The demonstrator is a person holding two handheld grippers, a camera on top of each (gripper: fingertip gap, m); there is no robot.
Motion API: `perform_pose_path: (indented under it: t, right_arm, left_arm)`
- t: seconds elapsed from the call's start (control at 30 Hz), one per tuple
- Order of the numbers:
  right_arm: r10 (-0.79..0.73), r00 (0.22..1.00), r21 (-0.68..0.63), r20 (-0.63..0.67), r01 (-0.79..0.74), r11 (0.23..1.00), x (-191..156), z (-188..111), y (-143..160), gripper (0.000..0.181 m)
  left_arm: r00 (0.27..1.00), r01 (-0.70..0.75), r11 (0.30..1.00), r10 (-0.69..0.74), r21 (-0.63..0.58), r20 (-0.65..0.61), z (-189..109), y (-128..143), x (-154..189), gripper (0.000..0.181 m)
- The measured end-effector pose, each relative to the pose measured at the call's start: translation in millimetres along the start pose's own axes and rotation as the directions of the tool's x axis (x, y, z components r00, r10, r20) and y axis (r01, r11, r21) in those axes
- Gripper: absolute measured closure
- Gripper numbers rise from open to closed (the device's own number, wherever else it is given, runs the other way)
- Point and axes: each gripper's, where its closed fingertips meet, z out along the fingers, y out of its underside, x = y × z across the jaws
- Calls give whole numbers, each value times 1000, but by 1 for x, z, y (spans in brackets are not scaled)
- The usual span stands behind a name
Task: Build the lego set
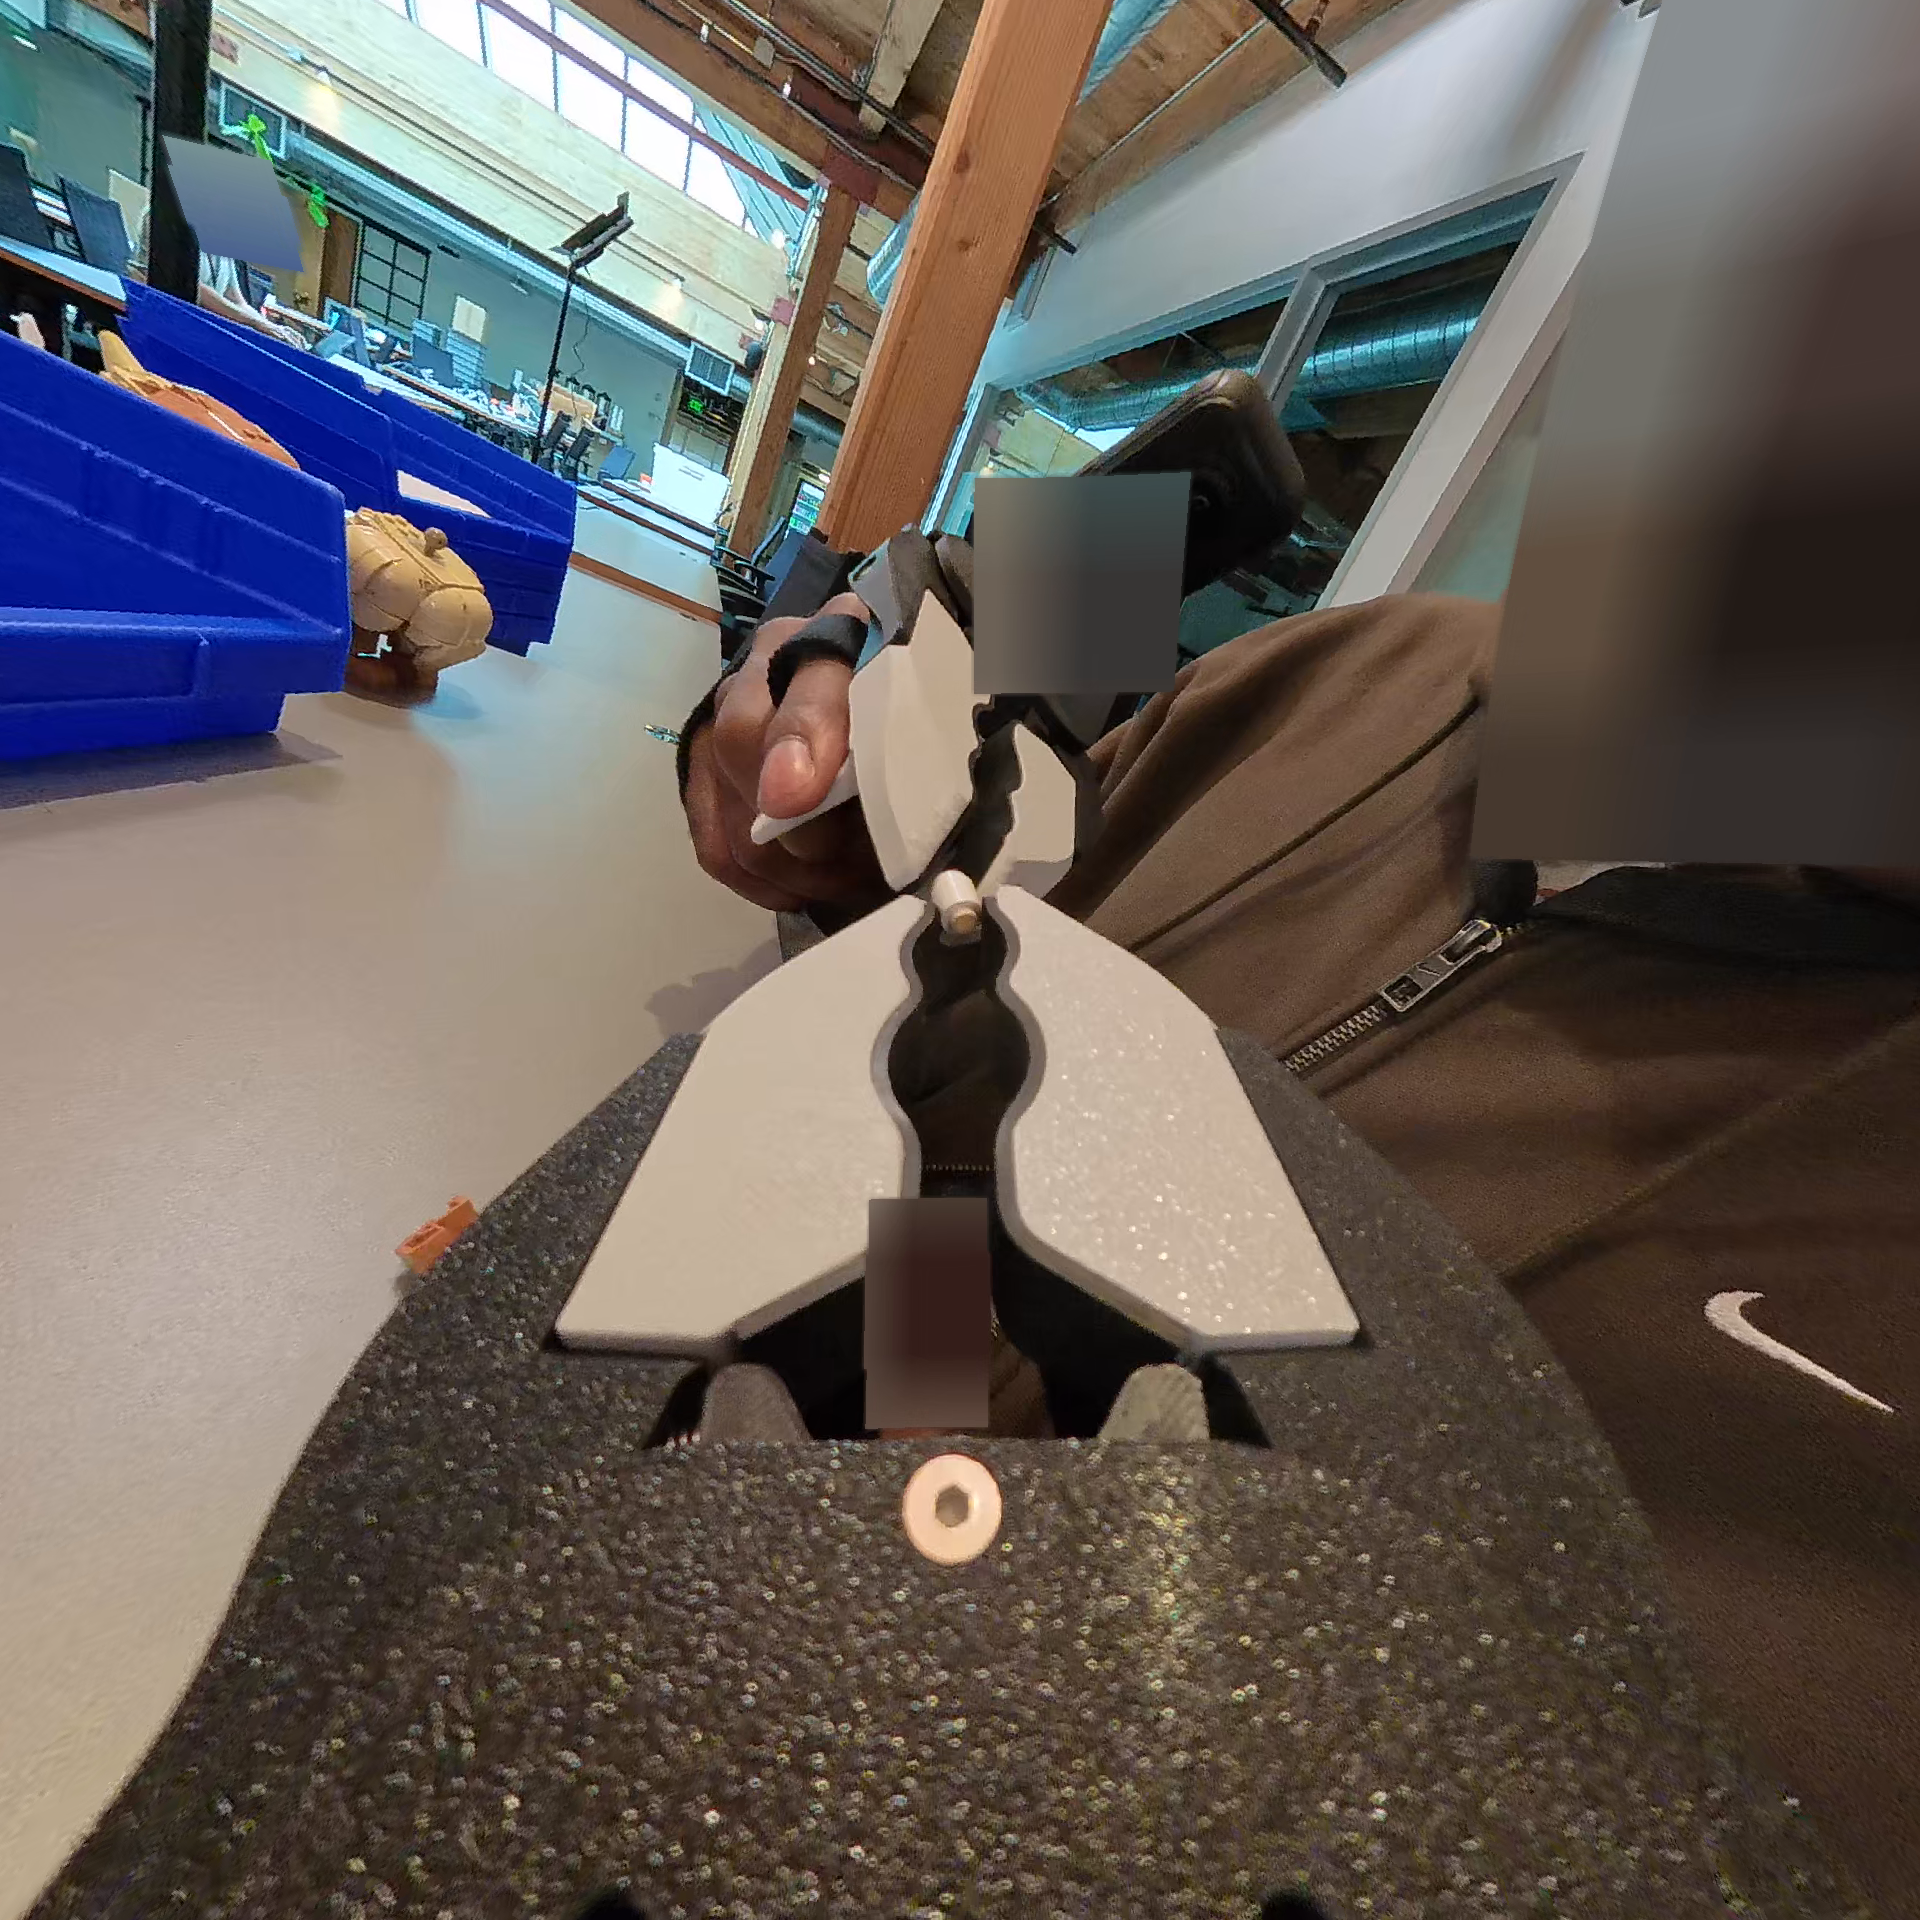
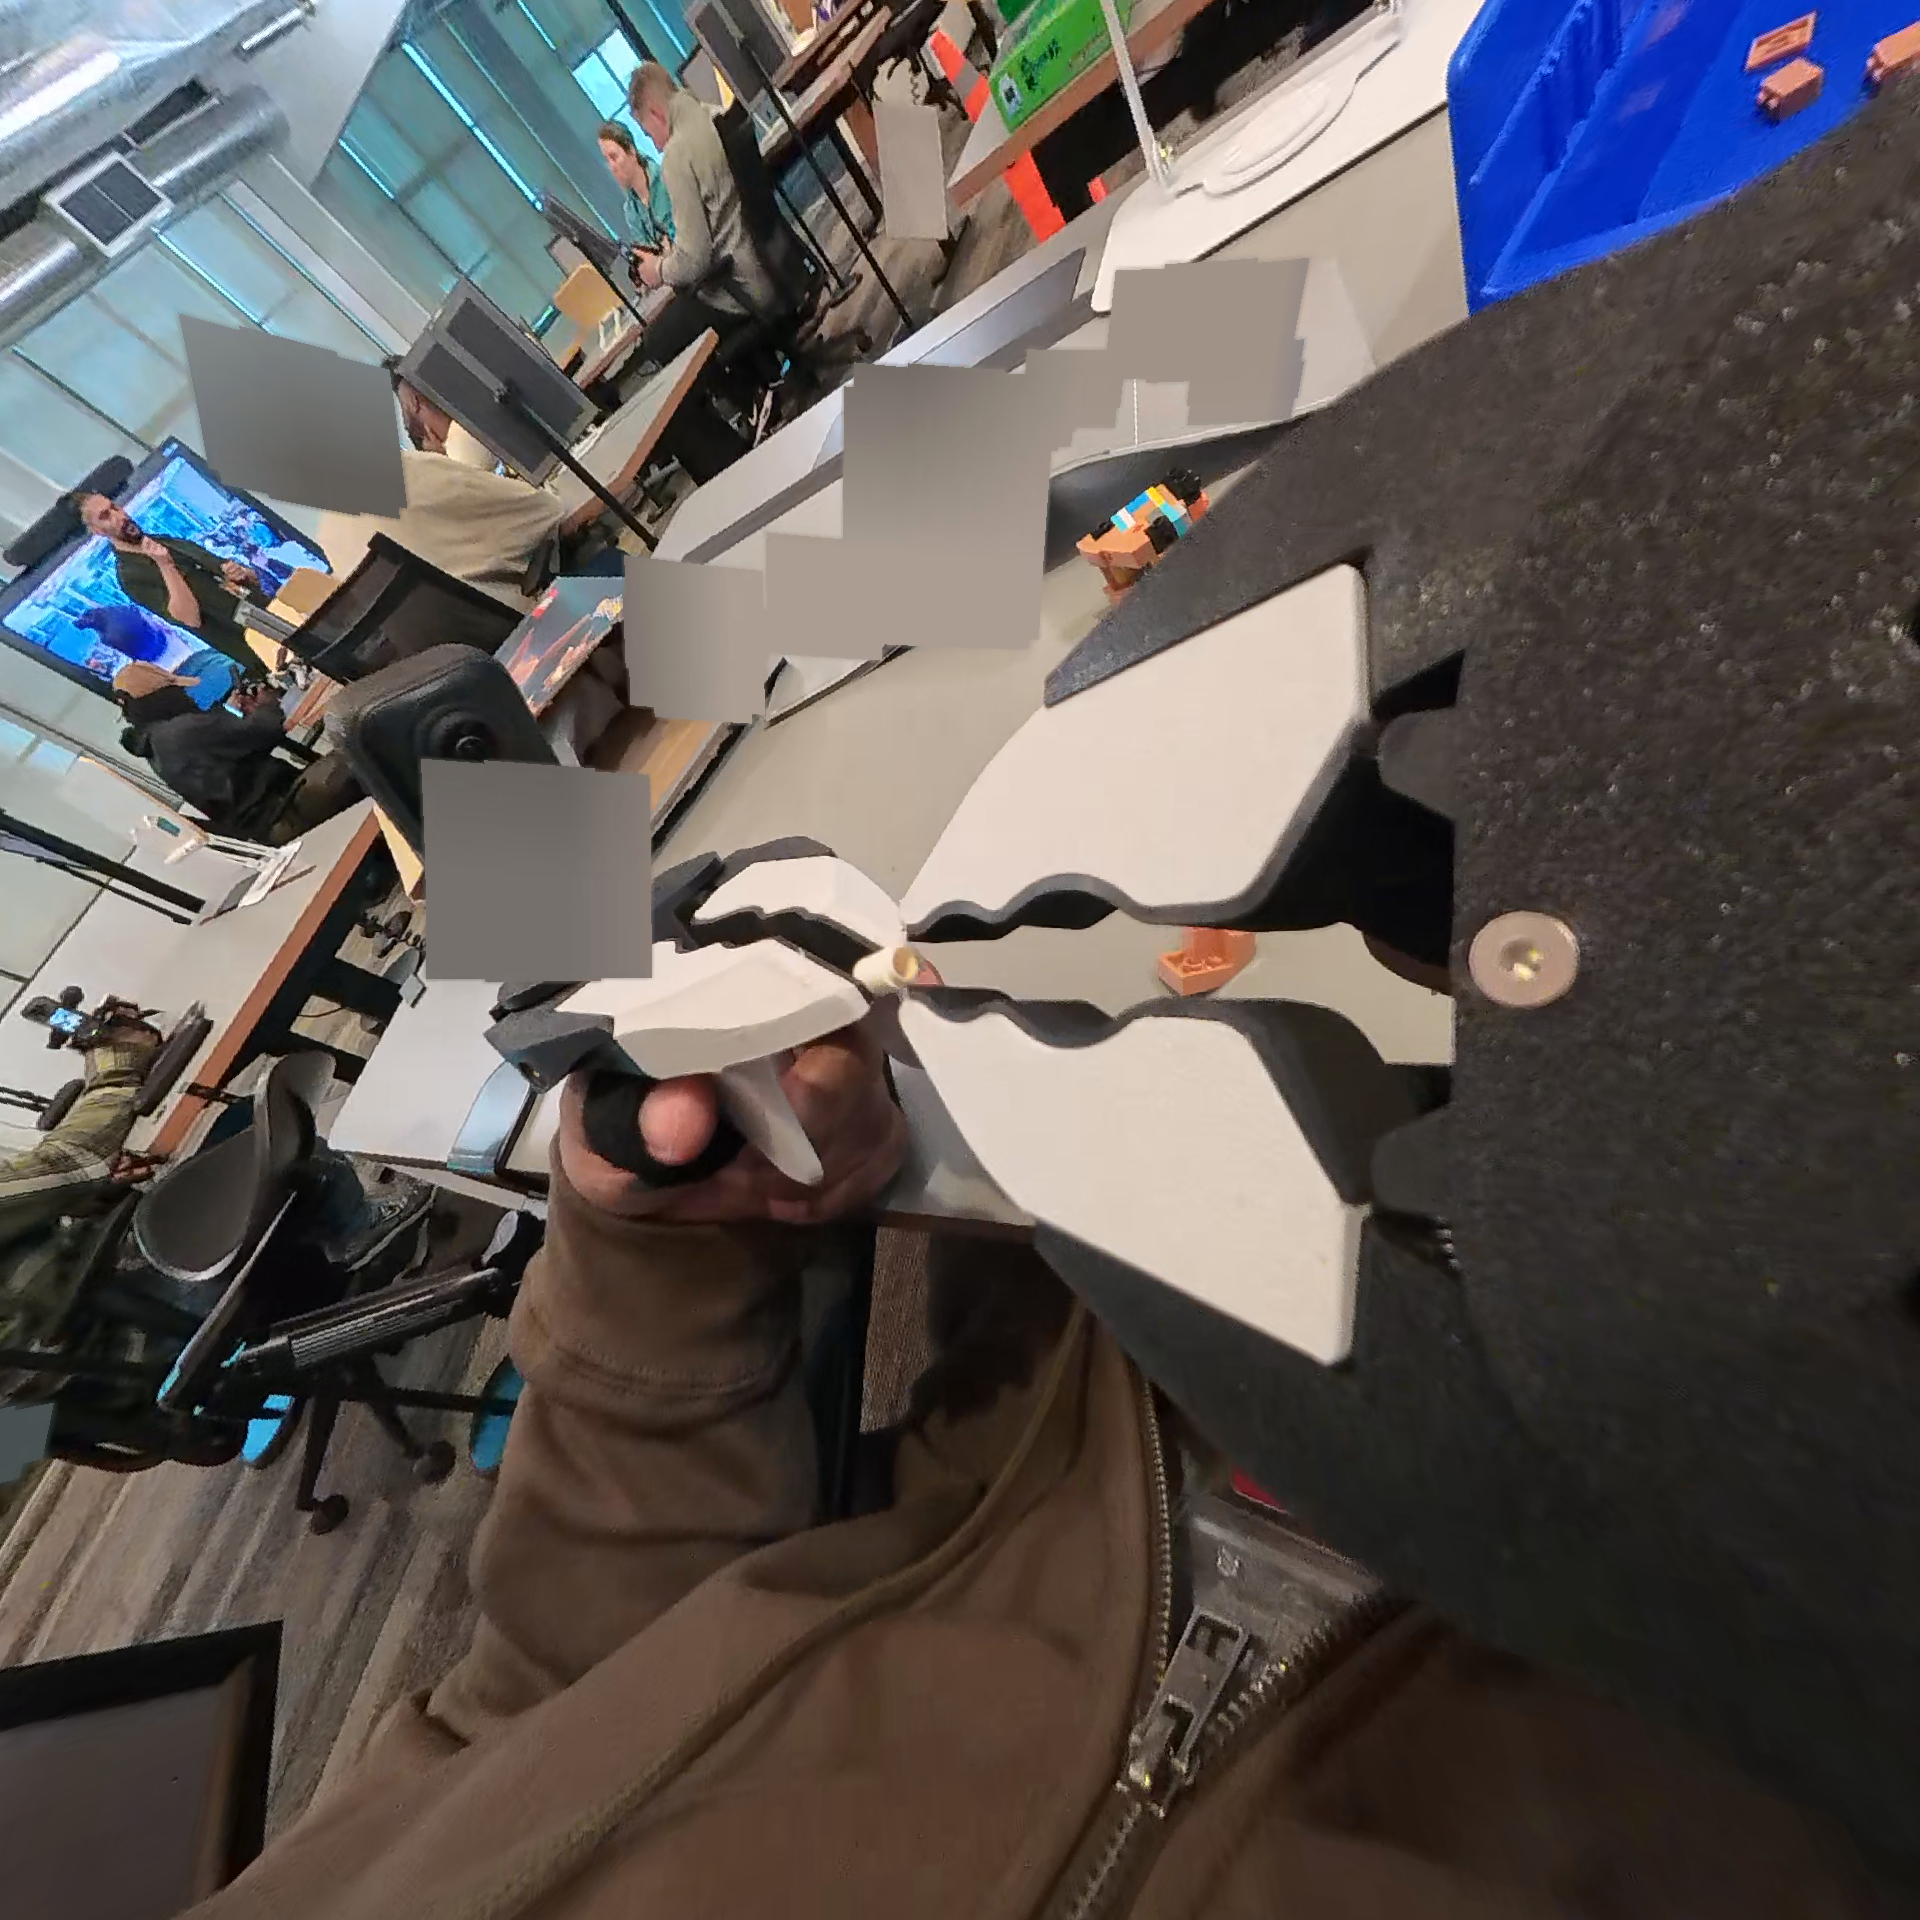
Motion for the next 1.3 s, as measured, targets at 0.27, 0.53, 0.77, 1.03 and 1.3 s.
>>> perform_pose_path:
  t: [0.27,0.53,0.77,1.03,1.3]
  right_arm:
    - [0,1000,10,21,0,1000,-2,0,0,175]
    - [21,999,25,43,-22,999,-3,-2,-1,174]
    - [33,997,39,67,-36,999,-5,-3,-4,174]
    - [37,996,41,82,-40,998,-6,-3,-4,174]
    - [40,994,38,98,-44,998,-8,-3,-3,173]
  left_arm:
    - [1000,2,1000,-2,-12,-10,1,2,1,173]
    - [1000,-5,1000,5,-23,-11,2,3,2,173]
    - [1000,-6,999,6,-36,-7,3,5,1,173]
    - [1000,-10,999,10,-42,-11,3,6,2,174]
    - [1000,-15,999,15,-51,-14,4,7,3,173]
